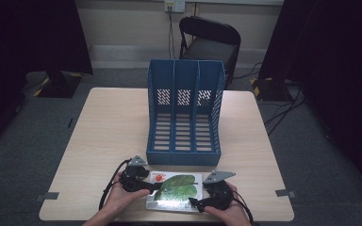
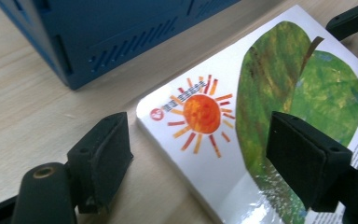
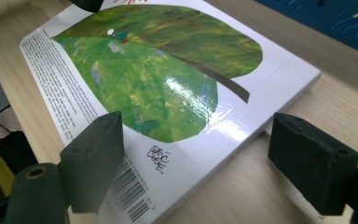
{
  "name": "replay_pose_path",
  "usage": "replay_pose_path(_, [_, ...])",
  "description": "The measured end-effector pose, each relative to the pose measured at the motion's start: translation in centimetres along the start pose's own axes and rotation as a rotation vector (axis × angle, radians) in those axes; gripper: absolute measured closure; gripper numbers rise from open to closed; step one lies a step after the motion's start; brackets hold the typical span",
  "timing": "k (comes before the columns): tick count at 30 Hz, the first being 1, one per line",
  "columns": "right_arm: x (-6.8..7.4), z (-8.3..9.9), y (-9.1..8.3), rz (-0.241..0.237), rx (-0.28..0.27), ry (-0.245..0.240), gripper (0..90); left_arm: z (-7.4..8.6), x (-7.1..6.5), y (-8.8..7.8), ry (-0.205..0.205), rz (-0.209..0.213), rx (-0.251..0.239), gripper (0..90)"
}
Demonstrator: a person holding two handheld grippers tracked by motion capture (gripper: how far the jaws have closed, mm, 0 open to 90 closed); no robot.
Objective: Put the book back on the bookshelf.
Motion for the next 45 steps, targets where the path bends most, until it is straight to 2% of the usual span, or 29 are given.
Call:
replay_pose_path(3, [0.1,0.1,0.1,-0.022,0.011,0.006,15.2,0.0,-0.3,0.2,0.008,-0.005,0.000,20.9])
replay_pose_path(8, [0.3,0.1,0.1,-0.020,0.016,0.000,14.7,-0.1,-0.1,0.1,-0.025,0.022,-0.013,19.6])
replay_pose_path(11, [0.3,0.1,0.2,-0.018,0.016,-0.002,13.7,-0.1,0.1,-0.1,-0.051,0.041,-0.025,22.8])
replay_pose_path(15, [0.3,0.1,0.2,-0.018,0.015,-0.004,13.4,-0.3,0.4,-0.6,-0.121,0.094,-0.058,24.1])
replay_pose_path(24, [0.3,0.1,0.2,-0.028,0.019,0.006,12.1,-0.5,0.8,-1.3,-0.195,0.156,-0.112,25.3])
replay_pose_path(27, [0.4,0.1,0.2,-0.023,0.019,0.002,11.4,-0.2,1.0,-1.1,-0.236,0.173,-0.108,25.7])
replay_pose_path(29, [0.4,0.1,0.3,-0.020,0.022,-0.005,10.4,-0.2,1.2,-1.1,-0.275,0.199,-0.118,25.7])
replay_pose_path(31, [0.4,0.1,0.3,-0.020,0.021,-0.004,10.0,-0.3,1.2,-1.3,-0.295,0.225,-0.131,26.1])
replay_pose_path(34, [0.4,0.0,0.3,-0.024,0.020,0.002,9.8,-0.4,1.3,-1.7,-0.304,0.236,-0.152,28.1])
replay_pose_path(38, [0.4,0.0,0.3,-0.025,0.020,0.004,9.8,-0.2,1.2,-1.9,-0.306,0.242,-0.148,29.0])
replay_pose_path(43, [0.3,-0.1,0.3,-0.037,0.019,0.020,9.8,-0.3,1.2,-2.7,-0.317,0.296,-0.178,30.5])
replay_pose_path(45, [0.2,-0.1,0.3,-0.044,0.017,0.029,9.8,-0.4,1.2,-3.0,-0.323,0.303,-0.188,31.5])
Point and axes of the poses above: each handheld gripper's, and its own axes: y roughly forward along the jaws, z roughly out of its underside, x roughly to its left, the point moved 5 cm from there along y, roughly forward along the jaws, and after that the axes turned 4 degrees about x, right-handed, at the moved point
